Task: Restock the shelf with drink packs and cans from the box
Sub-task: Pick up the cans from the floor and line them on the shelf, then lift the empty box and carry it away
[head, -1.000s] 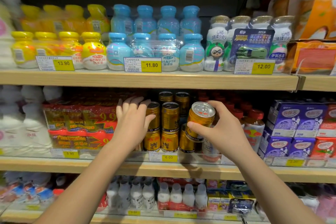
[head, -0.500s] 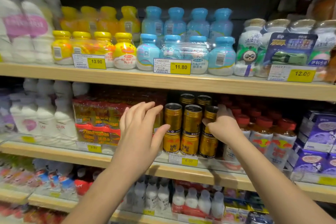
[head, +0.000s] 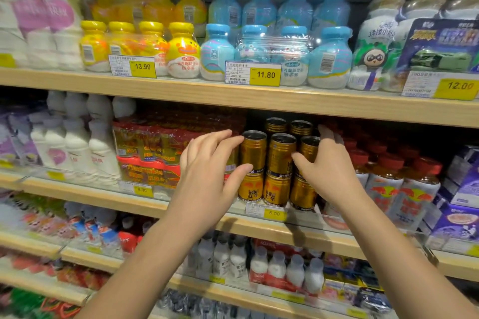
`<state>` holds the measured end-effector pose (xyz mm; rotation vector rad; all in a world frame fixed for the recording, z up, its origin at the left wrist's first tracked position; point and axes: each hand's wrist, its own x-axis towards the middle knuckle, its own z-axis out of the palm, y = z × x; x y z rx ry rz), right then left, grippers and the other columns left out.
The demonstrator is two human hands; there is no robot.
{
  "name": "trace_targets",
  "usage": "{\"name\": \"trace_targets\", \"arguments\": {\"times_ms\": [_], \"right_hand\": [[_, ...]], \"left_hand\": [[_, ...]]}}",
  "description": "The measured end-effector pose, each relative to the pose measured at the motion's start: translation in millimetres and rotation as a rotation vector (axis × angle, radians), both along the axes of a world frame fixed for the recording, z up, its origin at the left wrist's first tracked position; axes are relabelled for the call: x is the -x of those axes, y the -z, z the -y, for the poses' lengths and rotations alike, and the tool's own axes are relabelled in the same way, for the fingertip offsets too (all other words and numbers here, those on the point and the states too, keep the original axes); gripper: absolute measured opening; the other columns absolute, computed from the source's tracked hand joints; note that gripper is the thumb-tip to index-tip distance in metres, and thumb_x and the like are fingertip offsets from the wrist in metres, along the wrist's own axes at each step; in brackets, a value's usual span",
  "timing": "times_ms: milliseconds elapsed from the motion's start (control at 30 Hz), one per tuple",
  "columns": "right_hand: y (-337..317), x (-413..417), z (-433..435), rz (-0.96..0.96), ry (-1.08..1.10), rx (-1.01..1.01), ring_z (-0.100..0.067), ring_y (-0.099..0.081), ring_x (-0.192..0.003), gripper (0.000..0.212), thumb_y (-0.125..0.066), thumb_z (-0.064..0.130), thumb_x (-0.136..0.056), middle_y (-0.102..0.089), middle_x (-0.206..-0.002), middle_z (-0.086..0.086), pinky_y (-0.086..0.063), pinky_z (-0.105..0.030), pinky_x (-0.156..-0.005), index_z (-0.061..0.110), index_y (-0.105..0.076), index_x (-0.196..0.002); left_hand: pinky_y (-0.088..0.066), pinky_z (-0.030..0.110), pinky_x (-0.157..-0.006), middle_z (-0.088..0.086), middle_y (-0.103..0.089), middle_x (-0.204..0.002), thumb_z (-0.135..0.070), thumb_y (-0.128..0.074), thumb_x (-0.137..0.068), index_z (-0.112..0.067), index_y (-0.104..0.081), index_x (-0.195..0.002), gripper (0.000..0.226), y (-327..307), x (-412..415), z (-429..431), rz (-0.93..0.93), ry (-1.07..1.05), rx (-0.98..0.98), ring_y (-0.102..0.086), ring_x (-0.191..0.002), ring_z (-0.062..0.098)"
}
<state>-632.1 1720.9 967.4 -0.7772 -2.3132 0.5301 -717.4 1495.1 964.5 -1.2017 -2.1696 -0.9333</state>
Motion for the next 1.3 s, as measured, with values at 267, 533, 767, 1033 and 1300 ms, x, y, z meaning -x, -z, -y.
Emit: {"name": "trace_targets", "arguments": {"times_ms": [267, 533, 767, 1033, 1300], "right_hand": [[12.0, -18.3, 52.3, -0.193, -0.281, -0.147, -0.009, -0.044, -0.137, 0.068, -0.067, 0.041, -0.095, -0.049, -0.150, 0.000, -0.031, -0.019, -0.108, 0.016, -0.042, -0.154], [39.7, -0.2, 146.5, -0.204, -0.427, -0.091, 0.000, -0.052, -0.123, 0.064, -0.065, 0.048, -0.091, -0.058, -0.134, 0.008, -0.041, -0.012, -0.101, 0.019, -0.051, -0.146], [71.5, 44.0, 266.5, -0.248, -0.407, 0.029, -0.001, -0.058, -0.116, 0.053, -0.070, 0.043, -0.094, -0.061, -0.125, 0.012, -0.049, -0.017, -0.095, 0.025, -0.054, -0.141], [115.4, 52.9, 382.1, -0.193, -0.280, 0.204, -0.007, -0.057, -0.126, 0.060, -0.068, 0.051, -0.093, -0.058, -0.139, 0.010, -0.051, -0.040, -0.104, 0.030, -0.048, -0.147], [198.6, 35.0, 418.7, -0.108, -0.208, 0.375, -0.001, -0.059, -0.118, 0.058, -0.070, 0.044, -0.094, -0.060, -0.130, 0.011, -0.052, -0.027, -0.094, 0.029, -0.049, -0.147]], "left_hand": [[-0.031, 0.039, -0.114, -0.003, -0.051, -0.146, -0.045, -0.059, -0.099, -0.023, -0.056, -0.142, 0.049, 16.2, 9.9, 13.7, 0.027, -0.052, 0.007, -0.040, -0.138, 0.021], [-0.030, 0.031, -0.113, 0.000, -0.051, -0.145, -0.044, -0.062, -0.096, -0.020, -0.054, -0.143, 0.054, 36.3, 33.0, 99.3, 0.097, -0.040, 0.007, -0.041, -0.138, 0.019], [-0.034, 0.032, -0.114, -0.005, -0.050, -0.146, -0.044, -0.061, -0.098, -0.023, -0.050, -0.145, 0.052, 65.4, 80.7, 231.9, 0.163, -0.002, 0.006, -0.040, -0.138, 0.011], [-0.039, 0.032, -0.105, -0.006, -0.052, -0.137, -0.042, -0.063, -0.097, -0.019, -0.050, -0.145, 0.054, 104.0, 118.1, 346.2, 0.270, 0.072, 0.086, -0.045, -0.131, 0.014], [-0.046, 0.041, -0.105, -0.007, -0.049, -0.143, -0.048, -0.063, -0.096, -0.033, -0.045, -0.147, 0.057, 187.6, 122.9, 387.1, 0.496, 0.105, 0.099, -0.049, -0.130, 0.009]]}}
